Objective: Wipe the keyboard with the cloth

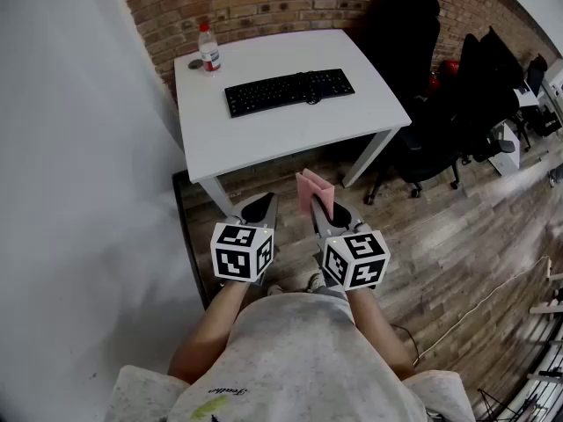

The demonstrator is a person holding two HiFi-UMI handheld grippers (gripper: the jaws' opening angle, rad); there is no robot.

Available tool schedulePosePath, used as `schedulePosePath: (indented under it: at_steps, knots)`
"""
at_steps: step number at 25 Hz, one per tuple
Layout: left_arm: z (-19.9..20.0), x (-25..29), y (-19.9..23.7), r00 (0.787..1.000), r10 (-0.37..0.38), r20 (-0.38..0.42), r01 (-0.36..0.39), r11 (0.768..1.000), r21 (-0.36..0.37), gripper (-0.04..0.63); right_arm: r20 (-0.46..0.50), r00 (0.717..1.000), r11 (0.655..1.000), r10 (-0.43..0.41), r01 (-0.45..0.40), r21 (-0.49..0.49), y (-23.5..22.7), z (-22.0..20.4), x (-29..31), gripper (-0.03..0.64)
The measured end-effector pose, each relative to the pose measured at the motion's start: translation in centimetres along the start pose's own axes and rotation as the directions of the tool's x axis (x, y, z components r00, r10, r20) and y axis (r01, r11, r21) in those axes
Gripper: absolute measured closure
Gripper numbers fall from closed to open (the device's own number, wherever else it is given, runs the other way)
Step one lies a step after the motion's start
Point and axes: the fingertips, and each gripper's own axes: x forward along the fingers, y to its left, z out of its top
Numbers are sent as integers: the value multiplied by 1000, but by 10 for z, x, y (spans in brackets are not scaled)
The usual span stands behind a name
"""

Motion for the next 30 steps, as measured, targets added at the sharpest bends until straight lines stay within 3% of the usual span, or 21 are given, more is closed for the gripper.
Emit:
schedulePosePath:
  at_steps: [14,23,30]
  knots:
    - [14,27,36,1000,20,-4,-21,999,-31,603,-18,999,999,43,-42,9,-6,7,48,594]
    - [29,69,83,994,110,-13,-110,992,-68,603,-39,988,989,149,-149,10,-25,19,119,594]
    - [48,111,126,979,205,-13,-205,971,-125,603,-77,962,964,262,-264,-17,-44,39,188,594]
